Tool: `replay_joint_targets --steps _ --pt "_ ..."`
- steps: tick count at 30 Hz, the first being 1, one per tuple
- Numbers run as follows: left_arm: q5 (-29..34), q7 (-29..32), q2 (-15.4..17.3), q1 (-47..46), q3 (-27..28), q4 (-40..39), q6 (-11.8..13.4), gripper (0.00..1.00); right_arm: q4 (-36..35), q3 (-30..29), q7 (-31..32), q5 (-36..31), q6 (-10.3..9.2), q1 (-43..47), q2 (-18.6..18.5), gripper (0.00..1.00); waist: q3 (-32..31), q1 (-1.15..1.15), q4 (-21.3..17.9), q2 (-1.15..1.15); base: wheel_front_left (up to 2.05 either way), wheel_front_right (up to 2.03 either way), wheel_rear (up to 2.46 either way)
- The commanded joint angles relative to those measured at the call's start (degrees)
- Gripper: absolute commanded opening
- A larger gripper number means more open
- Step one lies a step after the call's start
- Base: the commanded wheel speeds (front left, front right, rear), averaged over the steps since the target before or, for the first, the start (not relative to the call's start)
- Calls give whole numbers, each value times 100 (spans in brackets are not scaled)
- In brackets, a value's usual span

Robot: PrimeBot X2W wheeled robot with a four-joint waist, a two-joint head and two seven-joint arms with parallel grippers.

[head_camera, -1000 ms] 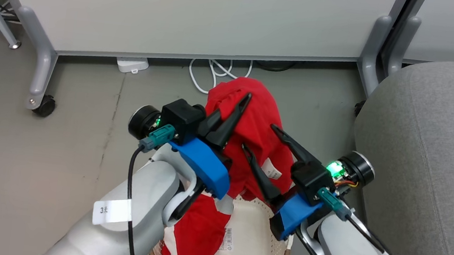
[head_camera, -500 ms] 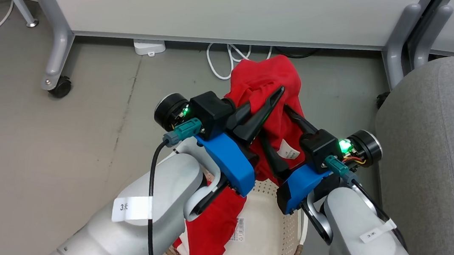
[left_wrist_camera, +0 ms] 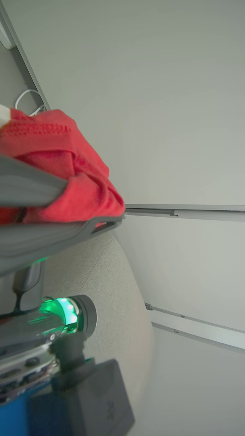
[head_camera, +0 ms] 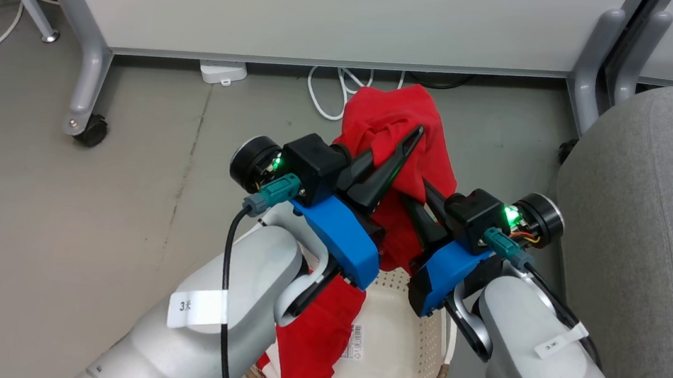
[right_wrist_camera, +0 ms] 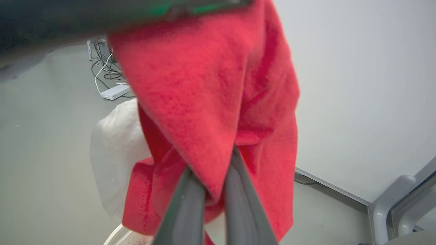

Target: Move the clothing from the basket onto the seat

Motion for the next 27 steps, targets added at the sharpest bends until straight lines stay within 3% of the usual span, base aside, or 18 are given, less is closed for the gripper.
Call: replay_joint_targets --steps 1,6,7,8,9,20,27 --pt "54 -29 0 2 35 26 -31 0 -40 16 -20 34 0 -19 5 0 -1 0 -6 0 0 0 0" --pt "53 -28 2 32 28 125 -32 0 -72 17 -20 81 0 -15 5 0 2 0 -16 0 0 0 0" --pt "42 -29 1 22 41 136 -33 24 -76 17 -20 81 0 -12 5 0 2 0 -18 0 0 0 0" --pt "62 -29 -1 9 52 151 -28 95 -79 17 -20 80 0 -9 5 0 4 0 -20 0 0 0 0" --pt "83 -29 -3 1 63 158 -11 100 -81 17 -20 85 0 -6 5 0 7 0 -21 0 0 0 0" --pt "186 -29 -3 33 116 270 -13 100 -108 -2 -20 146 0 11 5 0 24 0 -27 0 0 0 0" --pt "261 -29 0 125 139 237 -13 100 -148 -329 -20 132 0 -27 3 0 68 0 -35 0 0 0 0"
